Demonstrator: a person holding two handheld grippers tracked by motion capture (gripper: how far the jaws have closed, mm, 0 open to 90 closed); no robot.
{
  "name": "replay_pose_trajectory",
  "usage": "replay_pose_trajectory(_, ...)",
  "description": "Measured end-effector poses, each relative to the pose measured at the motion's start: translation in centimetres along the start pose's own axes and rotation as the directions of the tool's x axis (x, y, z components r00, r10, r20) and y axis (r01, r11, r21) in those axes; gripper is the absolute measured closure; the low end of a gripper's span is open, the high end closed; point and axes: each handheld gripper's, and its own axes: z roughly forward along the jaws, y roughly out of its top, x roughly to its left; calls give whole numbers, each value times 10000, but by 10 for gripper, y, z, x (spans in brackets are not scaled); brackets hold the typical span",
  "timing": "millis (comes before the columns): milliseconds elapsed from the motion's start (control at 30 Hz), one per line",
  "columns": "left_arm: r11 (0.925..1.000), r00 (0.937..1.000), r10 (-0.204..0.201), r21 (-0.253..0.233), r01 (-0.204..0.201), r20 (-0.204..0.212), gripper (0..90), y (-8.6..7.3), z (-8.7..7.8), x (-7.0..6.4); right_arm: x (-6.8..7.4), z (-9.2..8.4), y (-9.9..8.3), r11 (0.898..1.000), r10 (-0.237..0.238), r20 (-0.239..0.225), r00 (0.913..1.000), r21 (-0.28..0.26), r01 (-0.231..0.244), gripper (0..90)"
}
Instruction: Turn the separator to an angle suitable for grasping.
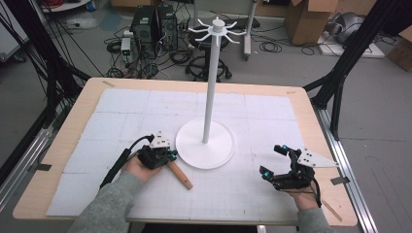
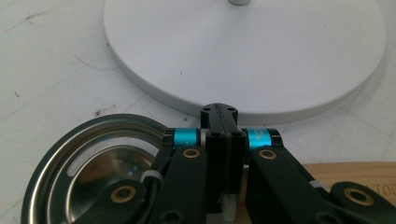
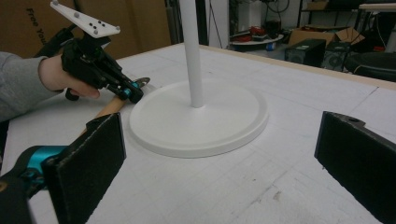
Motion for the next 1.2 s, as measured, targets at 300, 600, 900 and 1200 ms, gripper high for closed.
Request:
replay_pose_trajectory(300, 9997, 9998, 190, 139, -190, -21, 900, -3, -6, -2, 1, 1, 0, 10000, -65, -58, 10000, 33, 65, 10)
replay_pose_trajectory(600, 9985, 9989, 430, 343, -424, -163, 900, -7, -12, -5, 0, 3, 1, 10000, -20, -80, 10000, 66, 20, 10)
replay_pose_trajectory(900, 9996, 9997, 243, 112, -242, -54, 900, -16, -20, 0, -1, 4, 1, 10000, -78, -103, 9999, 61, 79, 10)
replay_pose_trajectory(1200, 9982, 9981, 527, 309, -517, -314, 899, -18, -25, 0, 0, 7, 1, 9999, -78, -135, 9999, 68, 79, 10)
